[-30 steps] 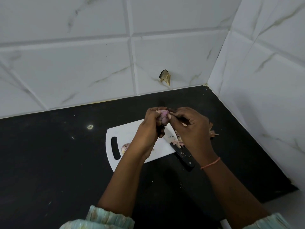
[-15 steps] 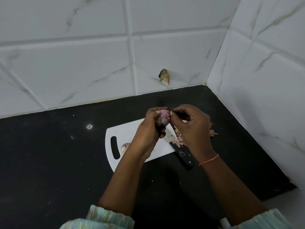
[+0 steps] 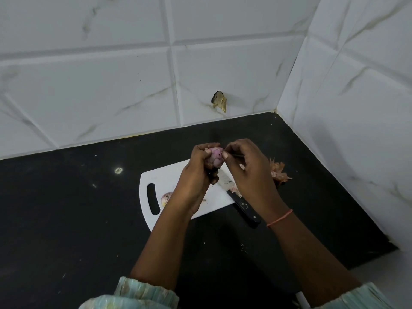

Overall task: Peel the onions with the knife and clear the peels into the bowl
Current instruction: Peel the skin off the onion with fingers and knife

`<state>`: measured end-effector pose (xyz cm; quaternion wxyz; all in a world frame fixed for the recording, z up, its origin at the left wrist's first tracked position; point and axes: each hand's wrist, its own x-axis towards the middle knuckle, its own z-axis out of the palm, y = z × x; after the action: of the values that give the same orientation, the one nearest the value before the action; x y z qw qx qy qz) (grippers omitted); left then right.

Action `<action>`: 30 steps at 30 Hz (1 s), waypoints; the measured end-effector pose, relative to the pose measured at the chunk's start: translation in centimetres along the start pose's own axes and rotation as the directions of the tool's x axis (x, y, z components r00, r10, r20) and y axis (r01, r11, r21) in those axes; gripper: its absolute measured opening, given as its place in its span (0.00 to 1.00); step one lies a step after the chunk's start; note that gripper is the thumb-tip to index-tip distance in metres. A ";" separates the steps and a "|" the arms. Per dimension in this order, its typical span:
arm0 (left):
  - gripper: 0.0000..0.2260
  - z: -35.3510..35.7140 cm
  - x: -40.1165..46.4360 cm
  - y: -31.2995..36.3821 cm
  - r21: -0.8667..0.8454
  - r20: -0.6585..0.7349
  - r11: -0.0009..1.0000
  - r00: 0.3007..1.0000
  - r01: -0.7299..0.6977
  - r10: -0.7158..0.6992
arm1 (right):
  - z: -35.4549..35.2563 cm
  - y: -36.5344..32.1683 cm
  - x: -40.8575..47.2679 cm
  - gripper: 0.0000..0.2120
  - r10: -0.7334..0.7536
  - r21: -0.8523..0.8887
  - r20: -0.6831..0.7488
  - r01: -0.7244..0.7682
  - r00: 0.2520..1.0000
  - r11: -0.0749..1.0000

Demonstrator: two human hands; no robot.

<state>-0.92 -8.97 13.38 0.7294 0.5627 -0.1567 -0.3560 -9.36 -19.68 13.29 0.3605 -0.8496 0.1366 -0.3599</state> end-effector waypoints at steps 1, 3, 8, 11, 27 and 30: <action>0.13 0.0 0.0 -0.1 0.003 -0.002 1.000 1.000 -0.002 0.002 | 0.1 0.1 0.0 0.04 0.006 -0.009 0.015 -0.006 1.000 1.000; 0.14 0.1 0.0 -0.1 0.007 0.001 1.000 1.000 0.001 -0.001 | 0.2 0.3 0.1 0.04 0.028 -0.028 0.022 -0.027 0.999 0.999; 0.14 0.3 0.0 -0.4 -0.024 0.010 0.999 1.000 0.025 -0.025 | 0.1 0.2 0.1 0.08 0.150 0.011 -0.006 -0.150 0.989 0.989; 0.13 0.4 0.0 -0.3 -0.147 0.037 0.988 0.998 0.052 -0.048 | -0.3 0.4 0.2 0.05 0.240 0.083 -0.038 -0.237 0.970 0.968; 0.08 0.2 0.5 -0.8 0.040 0.003 0.999 1.000 -0.002 0.002 | -0.6 0.1 0.2 0.02 -0.053 -0.034 -0.017 0.053 0.998 0.998; 0.08 0.1 0.5 -0.9 0.062 0.010 0.998 1.000 0.019 -0.020 | -0.2 0.5 0.2 0.04 -0.101 -0.153 0.055 0.109 0.993 0.982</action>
<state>-0.94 -9.44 12.48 0.7073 0.5846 -0.1662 -0.3610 -9.32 -20.26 13.15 0.2766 -0.8895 0.1108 -0.3465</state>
